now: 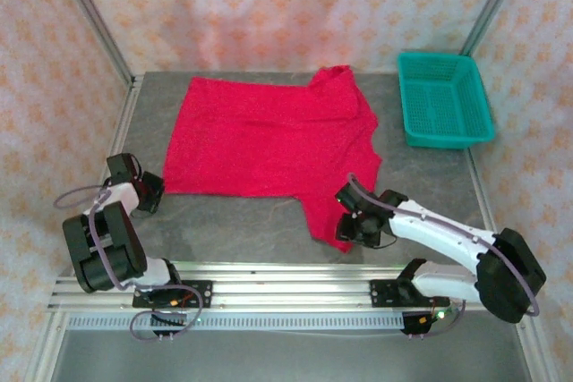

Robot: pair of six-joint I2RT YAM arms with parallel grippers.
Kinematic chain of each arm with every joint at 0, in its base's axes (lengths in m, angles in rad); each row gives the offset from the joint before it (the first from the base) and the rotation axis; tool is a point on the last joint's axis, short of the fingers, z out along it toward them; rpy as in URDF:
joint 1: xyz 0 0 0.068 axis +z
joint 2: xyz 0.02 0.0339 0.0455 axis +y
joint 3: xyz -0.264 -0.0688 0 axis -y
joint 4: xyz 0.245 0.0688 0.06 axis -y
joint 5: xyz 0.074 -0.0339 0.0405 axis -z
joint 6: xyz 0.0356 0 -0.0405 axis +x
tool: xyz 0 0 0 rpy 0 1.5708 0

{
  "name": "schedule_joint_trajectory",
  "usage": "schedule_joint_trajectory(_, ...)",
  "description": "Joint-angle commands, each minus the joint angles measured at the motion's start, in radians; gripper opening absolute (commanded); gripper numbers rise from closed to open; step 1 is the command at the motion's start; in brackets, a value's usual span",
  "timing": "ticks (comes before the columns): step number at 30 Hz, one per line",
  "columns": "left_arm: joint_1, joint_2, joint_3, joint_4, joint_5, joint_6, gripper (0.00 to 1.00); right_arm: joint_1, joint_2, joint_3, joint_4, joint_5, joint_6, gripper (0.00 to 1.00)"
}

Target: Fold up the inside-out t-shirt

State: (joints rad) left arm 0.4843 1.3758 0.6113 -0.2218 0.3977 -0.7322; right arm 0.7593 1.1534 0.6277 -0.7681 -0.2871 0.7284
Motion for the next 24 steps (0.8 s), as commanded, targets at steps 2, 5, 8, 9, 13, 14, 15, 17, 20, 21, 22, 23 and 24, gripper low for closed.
schedule_joint_trajectory(2, -0.006, -0.089, 0.039, -0.044, -0.066, 0.020, 0.00, 0.014, -0.017, -0.063, 0.066, -0.034, 0.064, 0.51)
schedule_joint_trajectory(5, -0.006, -0.105, 0.039, -0.060, -0.063, 0.018, 0.00, 0.015, -0.011, -0.087, 0.148, -0.050, 0.098, 0.54)
schedule_joint_trajectory(8, -0.006, -0.106, 0.039, -0.065, -0.060, 0.021, 0.00, 0.015, 0.010, -0.095, 0.191, -0.056, 0.119, 0.55)
schedule_joint_trajectory(9, -0.006, -0.104, 0.041, -0.066, -0.057, 0.022, 0.00, 0.015, 0.016, -0.095, 0.201, -0.058, 0.125, 0.55)
schedule_joint_trajectory(13, -0.006, -0.094, 0.038, -0.060, -0.043, 0.019, 0.00, 0.032, 0.025, -0.098, 0.241, -0.052, 0.159, 0.49)
schedule_joint_trajectory(14, -0.006, -0.093, 0.039, -0.060, -0.043, 0.018, 0.00, 0.036, 0.041, -0.097, 0.245, -0.045, 0.166, 0.38)
schedule_joint_trajectory(15, -0.007, -0.095, 0.039, -0.064, -0.043, 0.019, 0.00, 0.038, 0.051, -0.095, 0.242, -0.038, 0.171, 0.27)
schedule_joint_trajectory(17, -0.006, -0.104, 0.045, -0.081, -0.051, 0.020, 0.00, 0.038, 0.044, -0.078, 0.204, -0.026, 0.172, 0.07)
schedule_joint_trajectory(20, -0.006, -0.139, 0.067, -0.147, -0.074, 0.031, 0.00, 0.038, -0.020, -0.019, 0.030, 0.014, 0.134, 0.00)
schedule_joint_trajectory(21, -0.006, -0.156, 0.072, -0.173, -0.085, 0.031, 0.00, 0.038, -0.048, -0.001, -0.027, 0.030, 0.124, 0.00)
schedule_joint_trajectory(22, -0.006, -0.180, 0.077, -0.203, -0.096, 0.031, 0.00, 0.038, -0.088, 0.017, -0.088, 0.046, 0.116, 0.00)
schedule_joint_trajectory(23, -0.006, -0.207, 0.080, -0.231, -0.106, 0.031, 0.00, 0.038, -0.126, 0.037, -0.145, 0.063, 0.112, 0.00)
schedule_joint_trajectory(24, -0.006, -0.234, 0.082, -0.254, -0.115, 0.030, 0.00, 0.038, -0.165, 0.054, -0.190, 0.080, 0.111, 0.00)
